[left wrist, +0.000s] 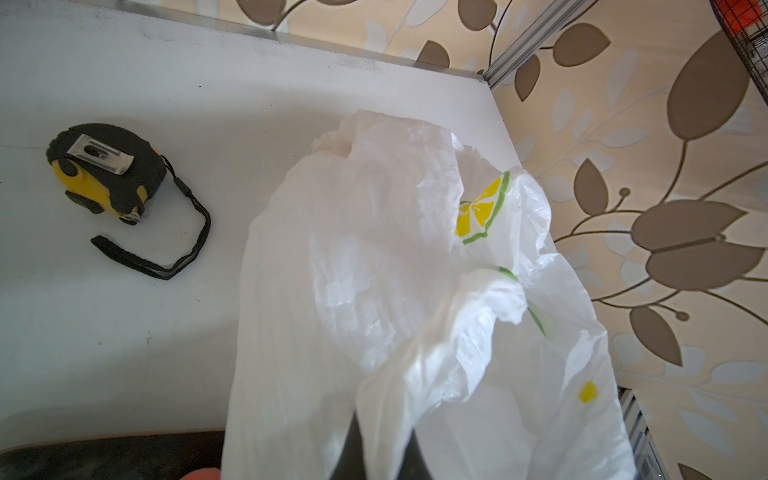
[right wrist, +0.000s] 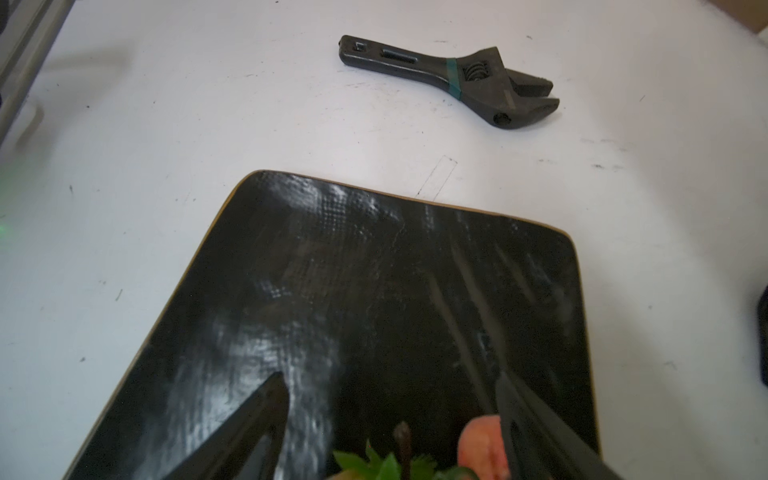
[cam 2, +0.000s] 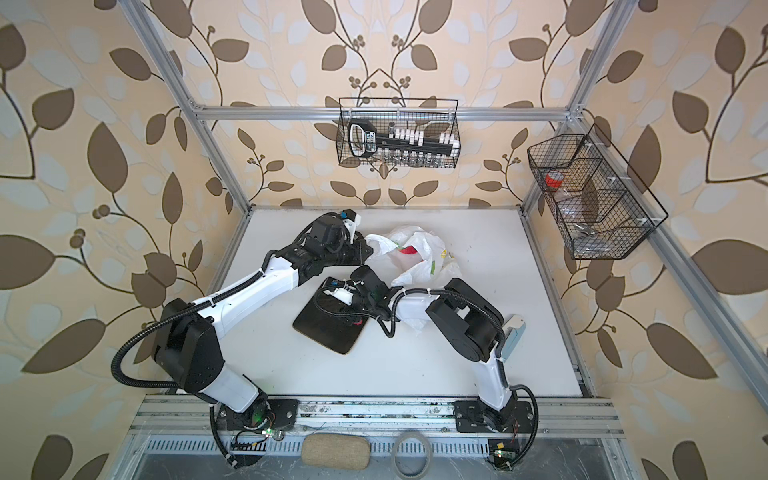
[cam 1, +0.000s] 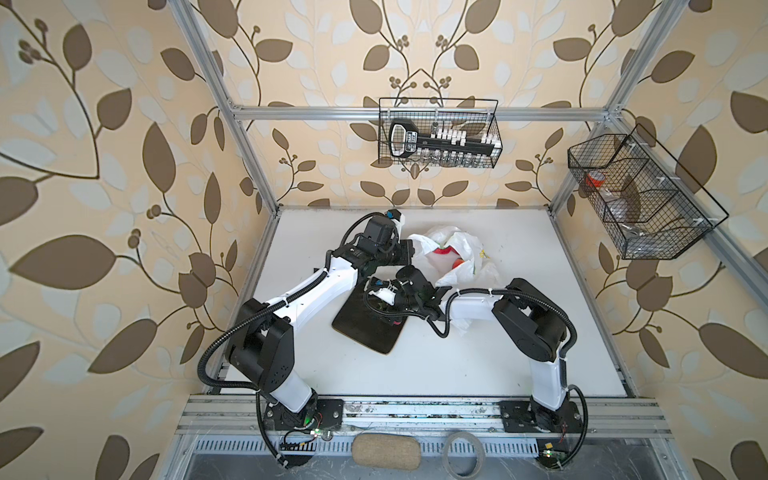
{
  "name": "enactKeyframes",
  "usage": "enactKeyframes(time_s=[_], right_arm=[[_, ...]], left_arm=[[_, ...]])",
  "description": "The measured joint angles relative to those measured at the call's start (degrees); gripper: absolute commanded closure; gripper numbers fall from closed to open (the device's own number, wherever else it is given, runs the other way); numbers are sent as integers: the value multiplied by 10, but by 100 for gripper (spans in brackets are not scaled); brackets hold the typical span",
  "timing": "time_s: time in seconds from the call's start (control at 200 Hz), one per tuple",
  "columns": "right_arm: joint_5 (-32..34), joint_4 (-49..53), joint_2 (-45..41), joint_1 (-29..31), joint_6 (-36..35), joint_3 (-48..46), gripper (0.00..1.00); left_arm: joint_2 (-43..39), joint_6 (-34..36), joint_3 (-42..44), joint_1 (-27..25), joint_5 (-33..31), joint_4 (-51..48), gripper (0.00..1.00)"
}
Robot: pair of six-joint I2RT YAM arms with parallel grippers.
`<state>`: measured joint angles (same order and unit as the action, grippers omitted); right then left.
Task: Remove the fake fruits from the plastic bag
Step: 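Carry the peach with the right gripper over the black tray and release it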
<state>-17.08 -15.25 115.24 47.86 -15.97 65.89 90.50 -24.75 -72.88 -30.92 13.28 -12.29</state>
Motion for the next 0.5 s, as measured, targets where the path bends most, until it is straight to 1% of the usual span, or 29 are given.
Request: enactKeyframes(time_s=[0.02,0.065,0.14,0.26,0.5], right_arm=[[0,0,-1,0,3,0,11],[1,1,-2,0,5,0,7],[1,3,-9,0,12,-2,5],[1,3,-44,0,21,-19,4],[-9,-19,-161,0,38,-91,4]], left_arm=[[0,0,0,0,0,0,100],[0,0,0,0,0,0,100],[0,0,0,0,0,0,100],[0,0,0,0,0,0,100],[-1,2,0,0,-1,0,100]])
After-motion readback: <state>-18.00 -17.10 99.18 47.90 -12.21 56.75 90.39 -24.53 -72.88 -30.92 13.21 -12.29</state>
